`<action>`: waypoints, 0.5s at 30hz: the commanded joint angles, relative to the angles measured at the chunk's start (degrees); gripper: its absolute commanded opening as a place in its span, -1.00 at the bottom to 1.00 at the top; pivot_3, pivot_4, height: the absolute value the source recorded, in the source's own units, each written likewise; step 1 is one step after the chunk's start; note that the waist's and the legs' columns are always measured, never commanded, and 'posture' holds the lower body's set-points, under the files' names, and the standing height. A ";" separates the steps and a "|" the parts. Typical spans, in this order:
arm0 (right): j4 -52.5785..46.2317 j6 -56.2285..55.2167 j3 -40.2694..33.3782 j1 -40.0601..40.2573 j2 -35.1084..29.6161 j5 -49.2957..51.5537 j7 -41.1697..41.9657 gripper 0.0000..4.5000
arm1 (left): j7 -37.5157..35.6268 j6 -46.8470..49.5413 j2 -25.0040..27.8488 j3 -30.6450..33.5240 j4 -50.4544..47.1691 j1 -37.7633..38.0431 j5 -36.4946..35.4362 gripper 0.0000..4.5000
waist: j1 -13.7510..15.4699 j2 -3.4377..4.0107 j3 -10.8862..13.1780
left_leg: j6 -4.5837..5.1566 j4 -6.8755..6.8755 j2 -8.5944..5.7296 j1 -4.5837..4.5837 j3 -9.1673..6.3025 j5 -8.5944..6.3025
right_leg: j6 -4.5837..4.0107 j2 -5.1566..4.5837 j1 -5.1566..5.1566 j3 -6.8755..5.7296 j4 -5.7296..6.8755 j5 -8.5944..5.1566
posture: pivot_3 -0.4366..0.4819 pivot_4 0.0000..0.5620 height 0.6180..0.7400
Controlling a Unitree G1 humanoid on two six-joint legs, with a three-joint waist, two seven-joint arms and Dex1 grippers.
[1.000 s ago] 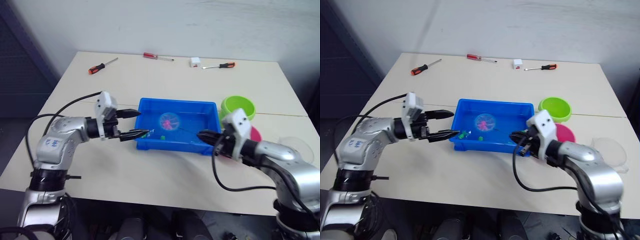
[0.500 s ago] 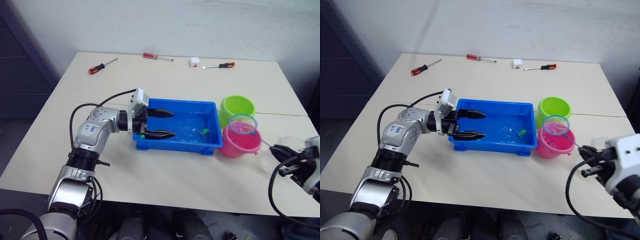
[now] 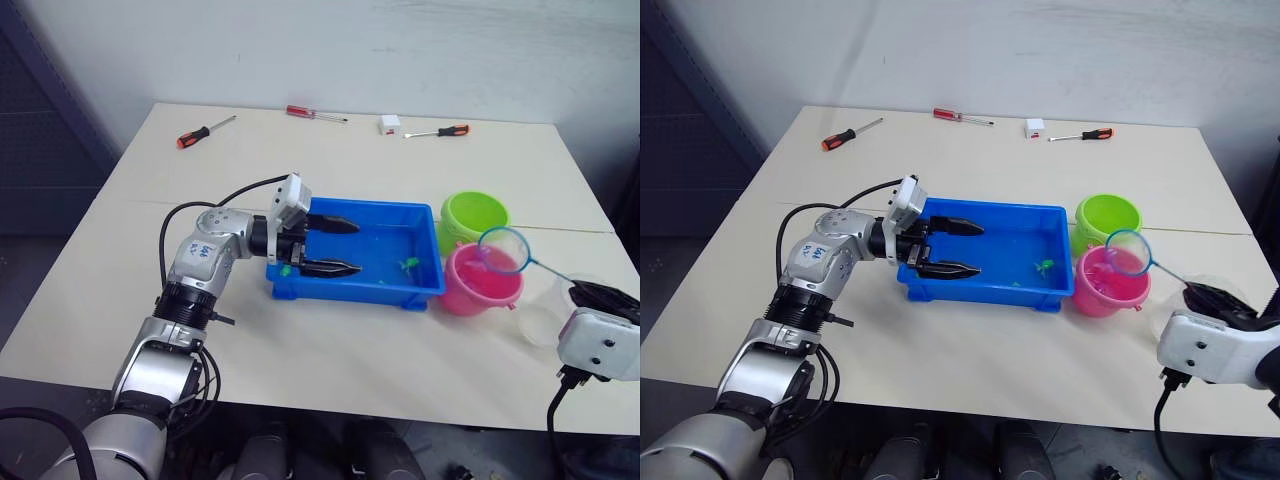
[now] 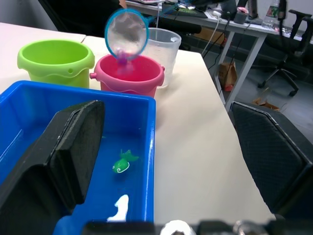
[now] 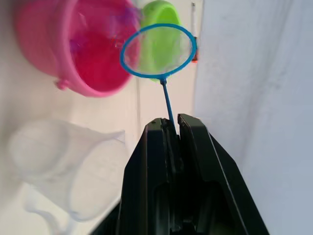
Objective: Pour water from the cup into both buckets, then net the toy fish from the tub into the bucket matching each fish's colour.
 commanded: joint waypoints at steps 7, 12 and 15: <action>1.30 -3.18 -1.57 -5.90 4.23 1.86 1.59 -1.00 | 0.17 -1.06 0.36 1.60 0.16 -1.02 0.24 0.97 | 0.59 -0.03 0.01 | -0.04 -0.02 0.02 0.03 0.00 0.02 | -0.01 0.02 0.00 0.00 0.04 0.00 | -0.05 -0.47 1.00; -8.16 28.86 4.79 -22.12 13.26 25.37 1.79 -1.00 | 0.18 -2.01 2.08 0.99 0.36 0.10 1.94 0.97 | 0.30 -0.05 0.02 | -0.09 0.05 0.05 0.11 -0.03 0.05 | -0.03 0.01 0.02 0.00 0.19 0.00 | -0.05 -0.47 1.00; -12.29 48.69 8.33 -30.68 16.31 37.73 1.19 -1.00 | 0.33 -1.38 2.99 1.43 -1.03 1.19 1.90 0.97 | 0.29 0.00 0.00 | -0.13 0.04 0.09 0.15 -0.07 0.08 | -0.10 0.01 0.00 -0.03 0.29 -0.03 | -0.05 -0.47 1.00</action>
